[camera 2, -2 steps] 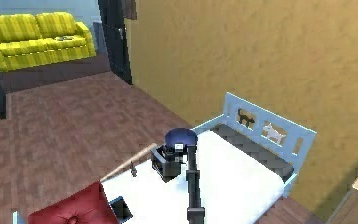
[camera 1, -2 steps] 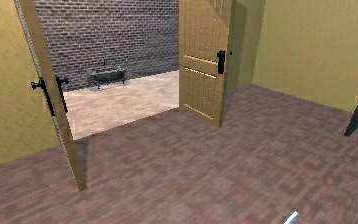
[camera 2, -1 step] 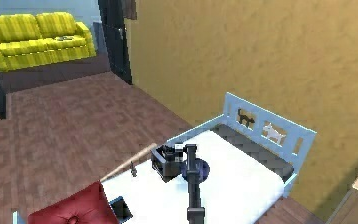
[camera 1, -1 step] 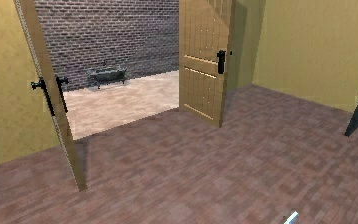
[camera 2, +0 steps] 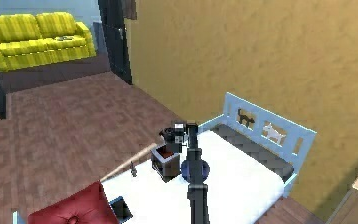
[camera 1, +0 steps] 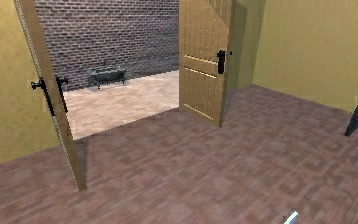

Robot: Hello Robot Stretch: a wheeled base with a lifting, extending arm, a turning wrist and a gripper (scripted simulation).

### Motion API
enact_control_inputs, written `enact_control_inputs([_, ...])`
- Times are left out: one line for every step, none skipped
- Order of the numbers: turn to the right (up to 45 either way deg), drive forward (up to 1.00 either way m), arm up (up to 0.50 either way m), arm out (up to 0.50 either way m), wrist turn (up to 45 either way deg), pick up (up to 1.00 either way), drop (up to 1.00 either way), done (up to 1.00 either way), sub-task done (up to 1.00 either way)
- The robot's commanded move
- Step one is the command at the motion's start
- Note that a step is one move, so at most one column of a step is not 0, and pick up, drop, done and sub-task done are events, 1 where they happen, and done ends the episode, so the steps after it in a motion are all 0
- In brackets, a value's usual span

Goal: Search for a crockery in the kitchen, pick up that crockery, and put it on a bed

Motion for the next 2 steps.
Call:
enact_control_inputs([0.0,0.0,0.0,-0.08,0.0,0.0,0.0,0.0,0.0])
enact_control_inputs([0.0,0.0,0.0,0.0,0.0,0.0,0.0,1.0,0.0])
